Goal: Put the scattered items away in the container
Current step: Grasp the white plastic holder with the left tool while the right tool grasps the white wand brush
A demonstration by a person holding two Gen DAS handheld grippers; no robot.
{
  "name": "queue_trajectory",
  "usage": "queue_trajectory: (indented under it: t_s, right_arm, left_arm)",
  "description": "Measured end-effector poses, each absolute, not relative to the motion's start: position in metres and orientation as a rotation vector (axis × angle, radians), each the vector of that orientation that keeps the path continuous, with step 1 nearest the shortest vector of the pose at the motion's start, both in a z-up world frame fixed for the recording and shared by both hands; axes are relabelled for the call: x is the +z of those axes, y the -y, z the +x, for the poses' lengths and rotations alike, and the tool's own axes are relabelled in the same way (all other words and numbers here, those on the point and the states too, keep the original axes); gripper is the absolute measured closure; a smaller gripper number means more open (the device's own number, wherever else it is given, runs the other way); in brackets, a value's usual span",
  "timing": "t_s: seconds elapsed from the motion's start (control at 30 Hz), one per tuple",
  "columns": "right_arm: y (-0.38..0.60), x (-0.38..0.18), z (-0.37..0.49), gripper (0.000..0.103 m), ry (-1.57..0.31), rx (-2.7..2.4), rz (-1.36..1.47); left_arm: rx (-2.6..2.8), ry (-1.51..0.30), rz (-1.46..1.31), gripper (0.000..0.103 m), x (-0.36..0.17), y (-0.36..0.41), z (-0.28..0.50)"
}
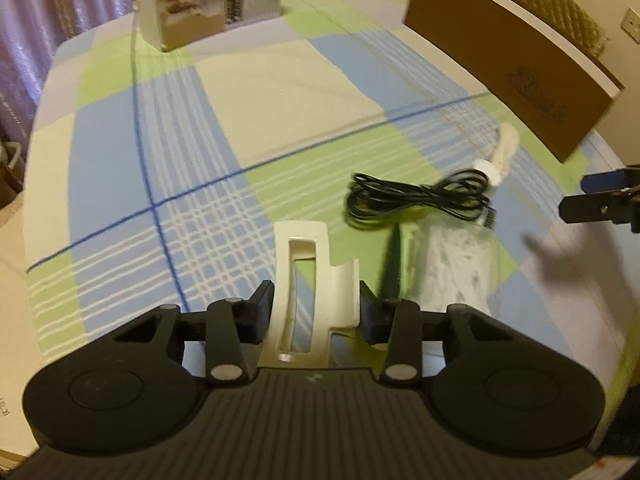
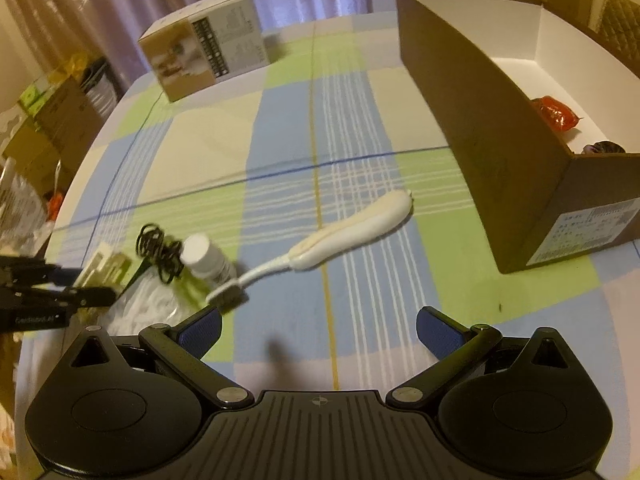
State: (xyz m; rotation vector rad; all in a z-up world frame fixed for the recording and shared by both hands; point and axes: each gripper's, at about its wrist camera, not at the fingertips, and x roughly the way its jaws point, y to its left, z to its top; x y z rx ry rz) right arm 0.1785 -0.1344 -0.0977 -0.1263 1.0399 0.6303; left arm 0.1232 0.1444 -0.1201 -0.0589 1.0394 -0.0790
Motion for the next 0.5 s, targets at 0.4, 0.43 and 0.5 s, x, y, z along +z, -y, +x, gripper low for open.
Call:
queue_trajectory:
  t_s: [0.4, 0.43, 0.5]
  right_arm:
    - [0.100, -0.114, 0.208, 0.040, -0.970, 0.545, -0.074]
    - [0.096, -0.116, 0.210, 0.043, -0.962, 0.536, -0.089]
    - [0.089, -0.121, 0.213, 0.049, -0.959, 0.529, -0.131]
  left_arm:
    - [-0.004, -1.034, -0.113, 0.066, -0.121, -0.160, 0.139]
    - [-0.004, -1.035, -0.113, 0.066, -0.121, -0.160, 0.139]
    - [-0.005, -1.037, -0.117, 0.066, -0.121, -0.161, 0.139]
